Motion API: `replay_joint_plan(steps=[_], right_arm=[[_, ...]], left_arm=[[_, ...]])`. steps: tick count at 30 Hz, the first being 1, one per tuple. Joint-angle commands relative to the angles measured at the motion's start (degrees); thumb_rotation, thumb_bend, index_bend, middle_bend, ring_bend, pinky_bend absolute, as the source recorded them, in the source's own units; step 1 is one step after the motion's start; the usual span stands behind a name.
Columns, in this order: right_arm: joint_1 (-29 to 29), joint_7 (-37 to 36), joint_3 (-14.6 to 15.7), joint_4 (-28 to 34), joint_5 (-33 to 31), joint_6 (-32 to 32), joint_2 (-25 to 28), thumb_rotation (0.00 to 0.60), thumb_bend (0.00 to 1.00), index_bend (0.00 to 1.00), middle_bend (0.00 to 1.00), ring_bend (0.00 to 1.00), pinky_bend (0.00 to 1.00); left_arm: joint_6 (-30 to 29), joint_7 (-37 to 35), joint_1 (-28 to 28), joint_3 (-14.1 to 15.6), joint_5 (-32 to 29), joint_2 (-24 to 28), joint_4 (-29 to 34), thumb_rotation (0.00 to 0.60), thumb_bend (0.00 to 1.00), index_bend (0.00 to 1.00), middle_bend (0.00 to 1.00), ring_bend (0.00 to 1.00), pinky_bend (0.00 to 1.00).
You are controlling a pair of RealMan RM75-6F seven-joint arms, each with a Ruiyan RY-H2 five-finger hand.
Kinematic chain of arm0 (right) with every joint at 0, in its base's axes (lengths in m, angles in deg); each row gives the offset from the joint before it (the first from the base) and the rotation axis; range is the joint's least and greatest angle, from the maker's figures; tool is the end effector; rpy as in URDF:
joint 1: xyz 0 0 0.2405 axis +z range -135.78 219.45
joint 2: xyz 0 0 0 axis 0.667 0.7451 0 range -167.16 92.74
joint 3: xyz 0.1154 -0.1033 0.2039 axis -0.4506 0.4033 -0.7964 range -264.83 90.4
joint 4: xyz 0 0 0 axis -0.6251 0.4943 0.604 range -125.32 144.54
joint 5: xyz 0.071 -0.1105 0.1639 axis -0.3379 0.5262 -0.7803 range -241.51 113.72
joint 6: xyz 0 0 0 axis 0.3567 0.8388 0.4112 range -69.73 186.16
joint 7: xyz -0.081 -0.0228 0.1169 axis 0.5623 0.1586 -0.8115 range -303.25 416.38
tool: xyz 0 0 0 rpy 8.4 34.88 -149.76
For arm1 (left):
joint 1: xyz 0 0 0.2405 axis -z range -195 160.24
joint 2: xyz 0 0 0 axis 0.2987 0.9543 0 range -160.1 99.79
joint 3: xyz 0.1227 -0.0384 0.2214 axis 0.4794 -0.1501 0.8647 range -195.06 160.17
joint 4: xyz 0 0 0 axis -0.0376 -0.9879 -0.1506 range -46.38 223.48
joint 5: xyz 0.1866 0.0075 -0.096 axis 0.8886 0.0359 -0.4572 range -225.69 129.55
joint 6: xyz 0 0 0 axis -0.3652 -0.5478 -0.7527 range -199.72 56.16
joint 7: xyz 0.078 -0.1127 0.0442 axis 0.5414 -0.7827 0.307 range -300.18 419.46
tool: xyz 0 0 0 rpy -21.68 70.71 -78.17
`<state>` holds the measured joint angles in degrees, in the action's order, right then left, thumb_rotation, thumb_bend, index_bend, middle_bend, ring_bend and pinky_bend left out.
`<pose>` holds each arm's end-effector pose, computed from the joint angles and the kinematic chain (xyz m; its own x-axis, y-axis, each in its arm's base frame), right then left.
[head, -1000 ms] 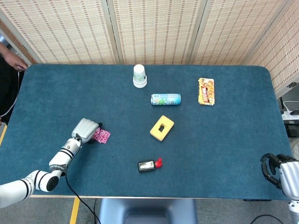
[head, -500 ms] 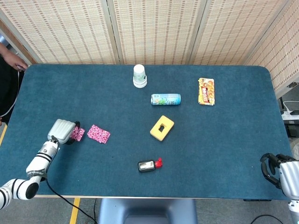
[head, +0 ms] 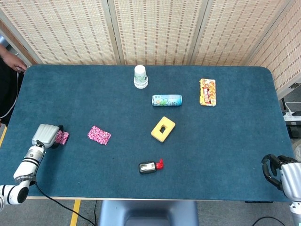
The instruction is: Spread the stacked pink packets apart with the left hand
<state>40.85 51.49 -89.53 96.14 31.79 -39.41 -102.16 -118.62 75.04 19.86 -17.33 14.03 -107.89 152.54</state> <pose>-0.3106 -0.1444 0.1798 0.3828 0.1562 0.9105 -0.9116 -0.0956 0.3997 -0.3262 0.3639 0.0829 0.7292 0.3356 0.5964 0.6651 -0.1420 -0.7332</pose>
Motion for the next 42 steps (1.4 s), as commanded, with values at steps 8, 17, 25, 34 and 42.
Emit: replay_joint_plan(steps=[8, 17, 25, 34, 42], right_arm=[[0.0, -0.1, -0.1, 0.0, 0.0, -0.1, 0.0, 0.600, 0.55, 0.89, 0.82, 0.63, 0.70], [0.0, -0.4, -0.1, -0.1, 0.0, -0.3, 0.1, 0.600, 0.55, 0.89, 0.82, 0.63, 0.70], [0.1, 0.0, -0.1, -0.1, 0.0, 0.1, -0.1, 0.600, 0.55, 0.89, 0.82, 0.63, 0.70], [0.0, -0.4, -0.1, -0.2, 0.0, -0.3, 0.1, 0.600, 0.55, 0.89, 0.82, 0.63, 0.70], [-0.2, -1.2, -0.1, -0.4, 0.2, -0.7, 0.3, 0.600, 0.55, 0.89, 0.82, 0.63, 0.70]], left_arm=[[0.0, 2.7, -0.5, -1.0, -0.1, -0.5, 0.2, 0.600, 0.27, 0.29, 0.95, 0.98, 0.97], [1.2, 8.1, -0.5, -1.4, -4.1, 0.9, 3.3, 0.600, 0.28, 0.07, 0.92, 0.96, 0.95], [-1.9, 5.4, -0.8, -3.0, -1.2, 3.2, 8.9, 0.600, 0.28, 0.13, 0.92, 0.96, 0.95], [-4.1, 7.5, 1.6, -4.7, 2.7, 4.1, 15.4, 0.600, 0.28, 0.14, 0.93, 0.96, 0.95], [-1.9, 9.8, 4.3, -5.0, 2.5, 0.5, 15.8, 0.600, 0.28, 0.13, 0.93, 0.96, 0.95]])
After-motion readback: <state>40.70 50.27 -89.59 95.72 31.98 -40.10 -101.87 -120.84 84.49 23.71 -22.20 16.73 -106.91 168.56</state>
